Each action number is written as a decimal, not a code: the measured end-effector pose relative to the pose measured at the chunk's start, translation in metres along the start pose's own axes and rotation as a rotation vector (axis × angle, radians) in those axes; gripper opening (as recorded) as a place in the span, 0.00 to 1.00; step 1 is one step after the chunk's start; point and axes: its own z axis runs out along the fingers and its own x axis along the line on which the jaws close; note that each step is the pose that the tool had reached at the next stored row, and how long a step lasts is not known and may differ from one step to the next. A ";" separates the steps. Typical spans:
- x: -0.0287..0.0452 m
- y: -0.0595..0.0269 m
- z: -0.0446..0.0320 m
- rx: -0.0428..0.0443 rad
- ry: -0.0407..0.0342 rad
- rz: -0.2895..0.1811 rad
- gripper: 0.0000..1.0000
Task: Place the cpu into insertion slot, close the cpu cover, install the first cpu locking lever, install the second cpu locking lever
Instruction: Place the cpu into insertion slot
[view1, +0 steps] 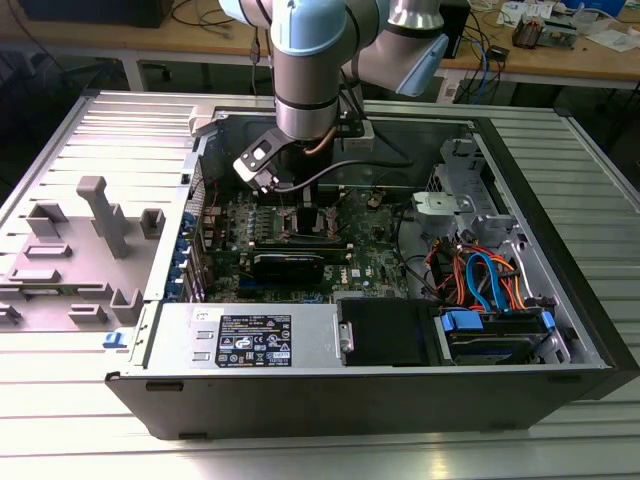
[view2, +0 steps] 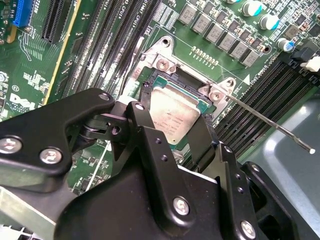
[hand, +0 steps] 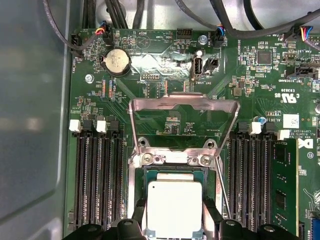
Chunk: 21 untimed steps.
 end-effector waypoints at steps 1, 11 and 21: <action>0.0000 0.0000 0.0001 0.0001 -0.0001 0.001 0.54; 0.0001 0.0002 0.0007 0.0000 0.0000 0.006 0.54; 0.0000 0.0004 0.0007 0.0000 0.0000 0.007 0.61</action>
